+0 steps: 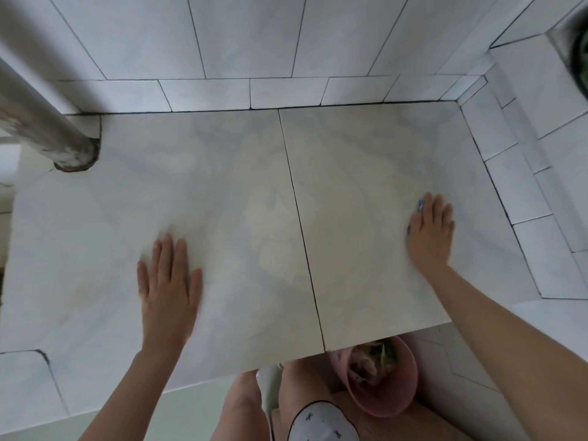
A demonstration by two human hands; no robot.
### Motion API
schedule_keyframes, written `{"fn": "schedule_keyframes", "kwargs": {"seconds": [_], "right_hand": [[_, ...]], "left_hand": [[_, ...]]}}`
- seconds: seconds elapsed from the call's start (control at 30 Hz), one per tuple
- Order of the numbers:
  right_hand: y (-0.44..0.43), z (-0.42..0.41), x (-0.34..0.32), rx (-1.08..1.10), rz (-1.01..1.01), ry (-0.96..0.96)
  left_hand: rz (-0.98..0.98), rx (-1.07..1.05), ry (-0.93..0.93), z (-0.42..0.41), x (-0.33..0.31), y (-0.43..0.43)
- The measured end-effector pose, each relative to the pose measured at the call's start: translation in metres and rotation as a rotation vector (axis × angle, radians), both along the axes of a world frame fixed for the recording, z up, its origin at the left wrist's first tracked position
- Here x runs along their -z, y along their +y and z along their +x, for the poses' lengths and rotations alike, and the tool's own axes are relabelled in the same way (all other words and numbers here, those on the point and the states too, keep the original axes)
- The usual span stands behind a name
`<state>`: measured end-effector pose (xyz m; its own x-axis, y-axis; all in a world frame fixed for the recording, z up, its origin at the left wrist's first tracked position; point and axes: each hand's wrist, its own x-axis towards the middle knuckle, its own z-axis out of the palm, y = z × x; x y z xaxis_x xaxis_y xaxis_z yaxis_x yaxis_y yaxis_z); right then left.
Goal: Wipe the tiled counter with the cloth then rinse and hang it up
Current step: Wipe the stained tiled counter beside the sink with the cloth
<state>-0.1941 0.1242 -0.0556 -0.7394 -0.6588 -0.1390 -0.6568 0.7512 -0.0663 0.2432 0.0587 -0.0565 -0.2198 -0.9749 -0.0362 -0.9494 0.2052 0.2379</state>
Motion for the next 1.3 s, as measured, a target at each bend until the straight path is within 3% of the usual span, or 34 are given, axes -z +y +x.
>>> {"fn": "schedule_keyframes", "kwargs": {"seconds": [0.1,0.33,0.47,0.53,0.73,0.83,0.9,1.03,1.17,1.23,1.3], "right_hand": [[-0.044,0.033,-0.006,0.023,-0.067,-0.003],[-0.078,0.186,-0.002,-0.741,-0.162,-0.124],[-0.057,0.182,-0.002,-1.048,-0.159,-0.183],[-0.056,0.144,0.001,-1.002,-0.124,-0.173],[-0.069,-0.017,-0.002,-0.413,-0.049,-0.026],[-0.095,-0.023,-0.004,-0.162,-0.043,-0.008],[-0.118,0.003,-0.005,-0.139,-0.085,-0.028],[-0.143,0.098,0.005,-0.563,-0.180,-0.041],[-0.102,0.187,0.003,-1.083,-0.192,-0.160],[-0.083,0.182,0.002,-1.235,-0.166,-0.221],[-0.083,0.148,0.004,-1.237,-0.142,-0.192]], "left_hand": [[-0.012,0.030,0.023,-0.010,-0.003,-0.007],[-0.001,0.080,0.067,-0.046,-0.003,-0.030],[-0.006,0.089,0.059,-0.056,-0.001,-0.038],[-0.007,0.070,0.062,-0.059,0.001,-0.039],[-0.034,0.044,0.039,-0.062,0.003,-0.036],[-0.043,0.035,0.028,-0.064,0.001,-0.036],[-0.043,0.028,0.025,-0.065,0.001,-0.036],[-0.045,0.019,0.014,-0.066,-0.001,-0.035],[-0.034,0.007,0.019,-0.066,-0.001,-0.036],[-0.031,0.004,0.026,-0.066,-0.001,-0.037],[-0.029,0.000,0.036,-0.067,-0.003,-0.036]]}}
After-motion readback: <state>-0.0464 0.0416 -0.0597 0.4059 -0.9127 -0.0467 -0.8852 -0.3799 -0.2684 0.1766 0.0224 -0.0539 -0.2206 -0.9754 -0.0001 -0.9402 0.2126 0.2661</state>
